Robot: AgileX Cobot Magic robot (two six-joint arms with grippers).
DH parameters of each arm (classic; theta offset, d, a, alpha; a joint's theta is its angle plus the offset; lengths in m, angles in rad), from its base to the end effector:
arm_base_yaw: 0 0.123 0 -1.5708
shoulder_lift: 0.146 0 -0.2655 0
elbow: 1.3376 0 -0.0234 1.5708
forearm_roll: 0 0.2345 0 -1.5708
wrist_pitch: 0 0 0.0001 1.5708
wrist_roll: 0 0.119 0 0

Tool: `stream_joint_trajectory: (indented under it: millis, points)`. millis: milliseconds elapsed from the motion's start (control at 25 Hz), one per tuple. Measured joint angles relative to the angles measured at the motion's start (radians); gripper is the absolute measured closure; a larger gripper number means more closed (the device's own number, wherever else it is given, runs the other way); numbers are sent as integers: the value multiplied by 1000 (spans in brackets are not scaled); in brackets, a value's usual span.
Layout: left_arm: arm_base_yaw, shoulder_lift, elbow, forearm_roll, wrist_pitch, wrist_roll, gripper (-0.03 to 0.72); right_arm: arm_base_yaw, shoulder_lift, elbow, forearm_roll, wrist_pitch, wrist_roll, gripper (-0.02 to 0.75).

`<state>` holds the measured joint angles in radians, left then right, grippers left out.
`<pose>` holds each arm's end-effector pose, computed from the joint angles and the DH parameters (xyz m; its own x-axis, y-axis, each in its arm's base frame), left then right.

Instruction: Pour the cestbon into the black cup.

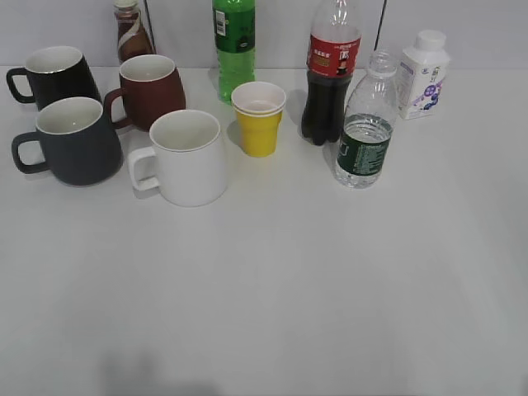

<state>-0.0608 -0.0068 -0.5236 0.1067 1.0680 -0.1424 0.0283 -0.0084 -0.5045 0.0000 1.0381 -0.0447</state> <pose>0.0221 0.0098 0.2633 -0.4284 -0.0644 -0.9013 -0.0626 0.9972 -0.0415 0.0250 0.0007 0.2606 -0.4223 -0.0567 -0.9047 -0.0472 0.9981 -0.0405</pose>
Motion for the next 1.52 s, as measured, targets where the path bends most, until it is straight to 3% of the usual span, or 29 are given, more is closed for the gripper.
stream_joint_trajectory:
  millis: [1520]
  points:
    - [0, 0, -16, -7, -58, 0, 452, 0, 0, 0, 0, 0, 0, 150]
